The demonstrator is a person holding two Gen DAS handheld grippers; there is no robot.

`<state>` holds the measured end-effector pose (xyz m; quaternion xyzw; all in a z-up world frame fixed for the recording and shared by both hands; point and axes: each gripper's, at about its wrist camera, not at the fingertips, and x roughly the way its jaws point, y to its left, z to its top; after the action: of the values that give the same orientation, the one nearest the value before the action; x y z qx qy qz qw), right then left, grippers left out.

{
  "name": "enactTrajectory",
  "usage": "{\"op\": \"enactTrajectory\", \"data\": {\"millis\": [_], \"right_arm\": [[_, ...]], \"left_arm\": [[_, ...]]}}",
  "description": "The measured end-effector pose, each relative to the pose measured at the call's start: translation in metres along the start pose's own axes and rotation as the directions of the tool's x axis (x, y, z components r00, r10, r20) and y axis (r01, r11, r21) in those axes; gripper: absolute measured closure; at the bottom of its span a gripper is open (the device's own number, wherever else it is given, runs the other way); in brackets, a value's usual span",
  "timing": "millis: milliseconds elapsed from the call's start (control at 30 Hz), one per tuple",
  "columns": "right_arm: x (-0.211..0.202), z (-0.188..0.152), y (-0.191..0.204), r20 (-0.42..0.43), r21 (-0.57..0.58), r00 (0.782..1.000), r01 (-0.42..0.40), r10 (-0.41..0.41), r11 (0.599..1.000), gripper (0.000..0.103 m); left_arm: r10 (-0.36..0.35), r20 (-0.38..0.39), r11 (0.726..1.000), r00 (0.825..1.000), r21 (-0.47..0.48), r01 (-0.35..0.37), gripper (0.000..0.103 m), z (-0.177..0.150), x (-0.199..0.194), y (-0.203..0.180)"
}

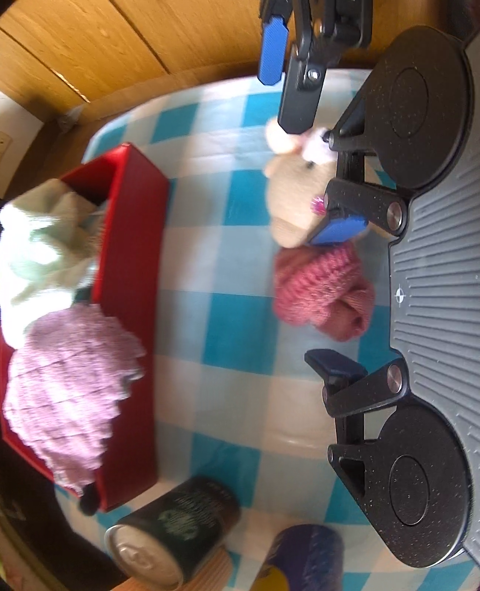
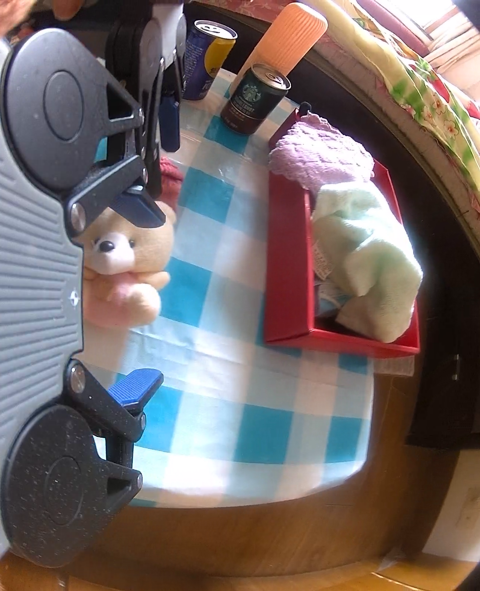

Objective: Organize soft objects
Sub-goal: 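Close the left tool on the pink knit hat while the right tool grasps the teddy bear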

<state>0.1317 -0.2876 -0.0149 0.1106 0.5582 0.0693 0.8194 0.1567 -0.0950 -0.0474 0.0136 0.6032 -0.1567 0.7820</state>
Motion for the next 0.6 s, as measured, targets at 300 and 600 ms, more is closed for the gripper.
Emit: {"op": "enactTrajectory", "data": {"millis": [300, 600], "right_arm": [[0.010, -0.009, 0.006, -0.023, -0.008, 0.999, -0.030, 0.030, 1.000, 0.038], [0.018, -0.008, 0.024, -0.048, -0.012, 0.998, -0.052, 0.051, 0.999, 0.033]], "left_arm": [[-0.006, 0.036, 1.000, 0.999, 0.007, 0.006, 0.065, -0.001, -0.007, 0.002], [0.025, 0.055, 0.999, 0.998, -0.022, -0.024, 0.066, -0.009, -0.023, 0.025]]}}
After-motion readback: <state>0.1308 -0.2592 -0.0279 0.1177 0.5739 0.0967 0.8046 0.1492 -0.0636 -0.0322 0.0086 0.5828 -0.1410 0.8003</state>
